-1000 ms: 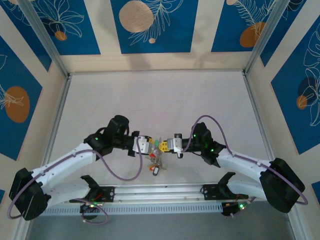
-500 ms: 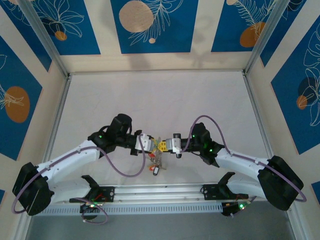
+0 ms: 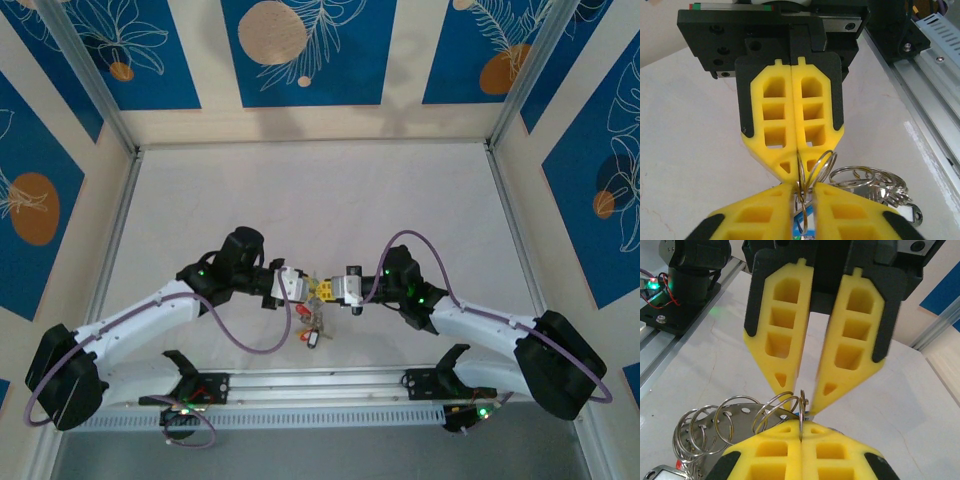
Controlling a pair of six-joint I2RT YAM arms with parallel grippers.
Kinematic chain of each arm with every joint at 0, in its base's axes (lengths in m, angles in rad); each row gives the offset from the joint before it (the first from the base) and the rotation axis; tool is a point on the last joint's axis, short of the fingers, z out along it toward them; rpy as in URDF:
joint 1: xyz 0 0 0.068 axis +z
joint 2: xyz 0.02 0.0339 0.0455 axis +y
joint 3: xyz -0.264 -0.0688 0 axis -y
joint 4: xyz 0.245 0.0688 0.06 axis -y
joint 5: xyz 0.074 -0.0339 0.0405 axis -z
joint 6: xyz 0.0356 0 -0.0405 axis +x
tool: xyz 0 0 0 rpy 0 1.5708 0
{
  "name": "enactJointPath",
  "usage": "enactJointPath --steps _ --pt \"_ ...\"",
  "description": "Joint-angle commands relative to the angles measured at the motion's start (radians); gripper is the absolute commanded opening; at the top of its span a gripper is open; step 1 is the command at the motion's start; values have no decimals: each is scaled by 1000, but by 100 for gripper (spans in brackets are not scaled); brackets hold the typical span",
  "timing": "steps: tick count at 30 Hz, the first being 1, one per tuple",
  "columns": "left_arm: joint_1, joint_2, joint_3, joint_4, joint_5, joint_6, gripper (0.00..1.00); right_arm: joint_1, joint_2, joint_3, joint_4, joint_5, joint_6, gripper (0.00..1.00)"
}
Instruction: Put the keys on the keyring
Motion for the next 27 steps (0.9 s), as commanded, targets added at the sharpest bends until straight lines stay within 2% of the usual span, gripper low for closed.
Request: enactJointPath --steps 1,4,8,17,23,27 --pt "8 -23 14 -63 0 60 21 7 -2 -8 58 1 -9 0" --pt "12 -36 35 -142 -2 101 23 8 4 -6 58 4 -16 0" --pt "34 -52 44 -163 -14 103 24 8 10 -5 60 3 -19 0" --pt "61 -21 77 -84 41 -26 28 8 22 3 72 0 -20 0" --pt "61 23 67 -26 98 -88 25 9 16 -12 98 22 -15 0" --pt "58 31 65 -36 116 -85 25 8 4 -26 113 37 -9 0"
